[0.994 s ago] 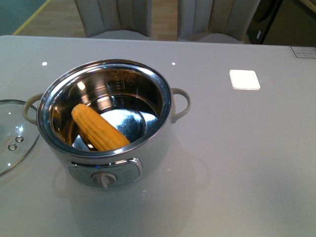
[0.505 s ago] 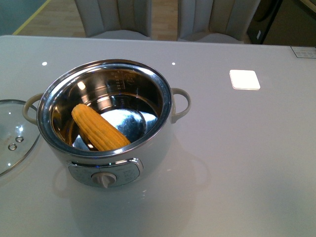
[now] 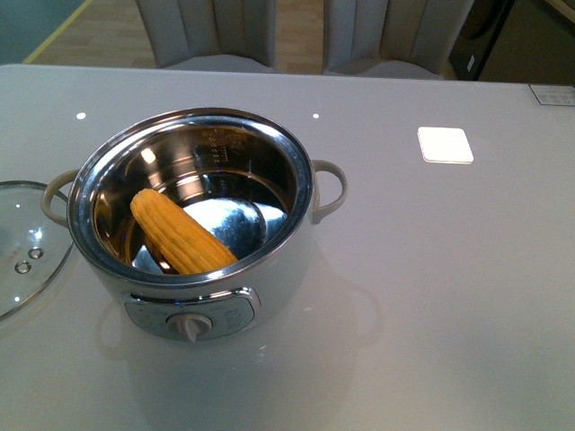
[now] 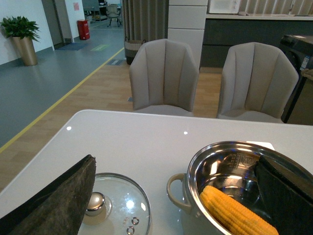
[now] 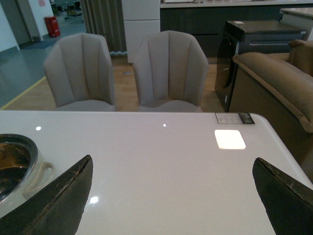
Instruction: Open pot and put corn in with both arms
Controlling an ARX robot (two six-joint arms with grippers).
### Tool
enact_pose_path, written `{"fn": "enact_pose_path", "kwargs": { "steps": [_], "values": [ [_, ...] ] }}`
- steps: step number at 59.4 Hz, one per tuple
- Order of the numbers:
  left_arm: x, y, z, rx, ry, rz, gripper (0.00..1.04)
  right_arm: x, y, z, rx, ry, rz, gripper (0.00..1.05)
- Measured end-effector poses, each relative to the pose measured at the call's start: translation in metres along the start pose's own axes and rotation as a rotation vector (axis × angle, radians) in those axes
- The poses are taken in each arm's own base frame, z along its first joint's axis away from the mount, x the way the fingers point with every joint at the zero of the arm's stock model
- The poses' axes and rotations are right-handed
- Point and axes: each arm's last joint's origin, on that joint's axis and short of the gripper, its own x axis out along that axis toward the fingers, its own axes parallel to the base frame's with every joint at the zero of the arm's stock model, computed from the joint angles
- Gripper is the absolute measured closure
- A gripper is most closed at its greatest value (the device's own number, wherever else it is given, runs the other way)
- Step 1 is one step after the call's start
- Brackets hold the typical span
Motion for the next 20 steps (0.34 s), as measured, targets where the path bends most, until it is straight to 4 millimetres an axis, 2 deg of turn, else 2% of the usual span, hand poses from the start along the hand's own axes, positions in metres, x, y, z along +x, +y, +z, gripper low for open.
{"fn": "enact_pose_path", "kwargs": {
  "steps": [20],
  "values": [
    [0.0,0.0,0.0,0.0,0.0,0.0,0.07,0.0,0.0,0.0,0.0,0.0,0.0,0.09]
  ]
}}
